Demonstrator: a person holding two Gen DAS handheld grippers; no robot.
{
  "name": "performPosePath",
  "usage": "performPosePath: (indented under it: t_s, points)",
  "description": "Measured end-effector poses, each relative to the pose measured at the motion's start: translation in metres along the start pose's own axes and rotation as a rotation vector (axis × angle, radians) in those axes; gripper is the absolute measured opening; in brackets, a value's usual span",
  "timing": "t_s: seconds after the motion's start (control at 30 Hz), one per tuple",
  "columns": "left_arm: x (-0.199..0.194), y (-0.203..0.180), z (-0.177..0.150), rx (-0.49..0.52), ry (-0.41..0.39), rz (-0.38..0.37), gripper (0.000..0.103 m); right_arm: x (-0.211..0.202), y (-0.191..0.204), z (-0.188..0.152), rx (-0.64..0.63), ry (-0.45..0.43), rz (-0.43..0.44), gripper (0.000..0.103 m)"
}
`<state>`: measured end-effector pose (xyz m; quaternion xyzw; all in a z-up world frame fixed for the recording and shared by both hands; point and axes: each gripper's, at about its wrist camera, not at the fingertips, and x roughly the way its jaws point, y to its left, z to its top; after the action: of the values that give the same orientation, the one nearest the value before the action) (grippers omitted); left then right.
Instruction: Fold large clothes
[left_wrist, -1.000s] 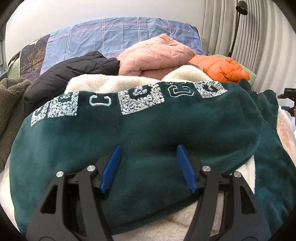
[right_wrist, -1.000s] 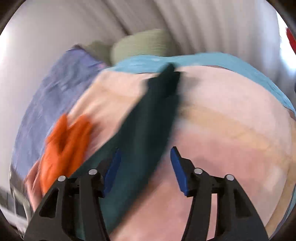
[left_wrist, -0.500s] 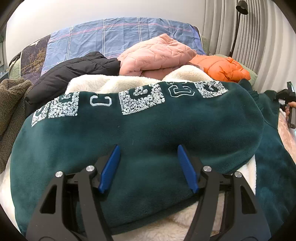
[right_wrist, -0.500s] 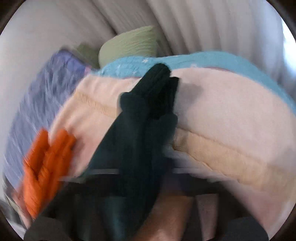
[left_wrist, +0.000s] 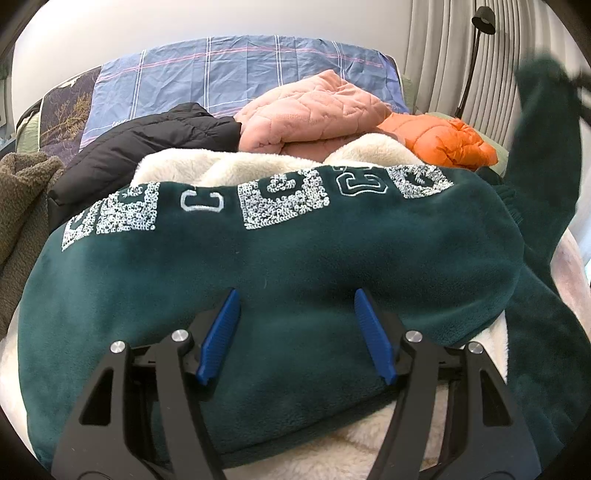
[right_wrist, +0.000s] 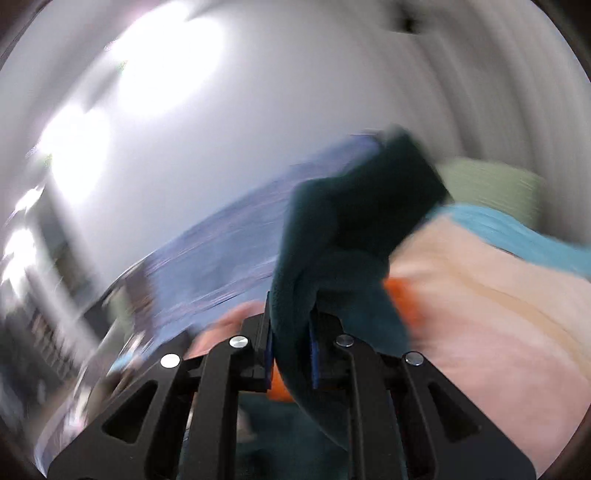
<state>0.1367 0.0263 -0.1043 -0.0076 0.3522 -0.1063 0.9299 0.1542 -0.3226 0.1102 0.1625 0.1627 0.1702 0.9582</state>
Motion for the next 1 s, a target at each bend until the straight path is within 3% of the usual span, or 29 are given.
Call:
performPosePath:
  t_s: [0.1,0.2,0.33,0.43,0.53,0.6,0.73,0.9,0.97,1.0]
  points:
    - [-0.011,0.007,0.001,-0.036,-0.021,-0.023,0.075,0.036,0.087,-0.046,-0.121,0.118,0.128,0.015]
    - [-0.028,0.021,0.002,-0.129,-0.021,-0.111,0.079,0.064,0.136,-0.094,-0.189,0.249,0.205,0.015]
    - [-0.064,0.046,0.002,-0.235,-0.084,-0.282,0.087,0.103,0.163,-0.157,-0.219,0.467,0.274,0.018]
    - [-0.079,0.061,0.002,-0.302,-0.123,-0.372,0.090,0.110,0.164,-0.191,-0.225,0.569,0.285,0.025]
    - [-0.075,0.068,0.005,-0.360,-0.111,-0.424,0.093,0.106,0.160,-0.207,-0.208,0.592,0.314,0.041]
    - [-0.067,0.064,0.006,-0.363,-0.079,-0.421,0.093,0.095,0.164,-0.212,-0.211,0.589,0.340,0.045]
    - [-0.056,0.055,0.007,-0.388,-0.036,-0.476,0.095,0.073,0.166,-0.215,-0.276,0.576,0.365,0.048]
    - [-0.047,0.048,0.006,-0.393,-0.002,-0.448,0.097,0.063,0.164,-0.221,-0.312,0.572,0.360,0.053]
    - [-0.041,0.045,0.007,-0.401,0.011,-0.405,0.092,0.059,0.166,-0.225,-0.343,0.564,0.346,0.053]
    - [-0.036,0.045,0.009,-0.414,0.020,-0.388,0.066,0.057,0.168,-0.224,-0.362,0.559,0.341,0.053]
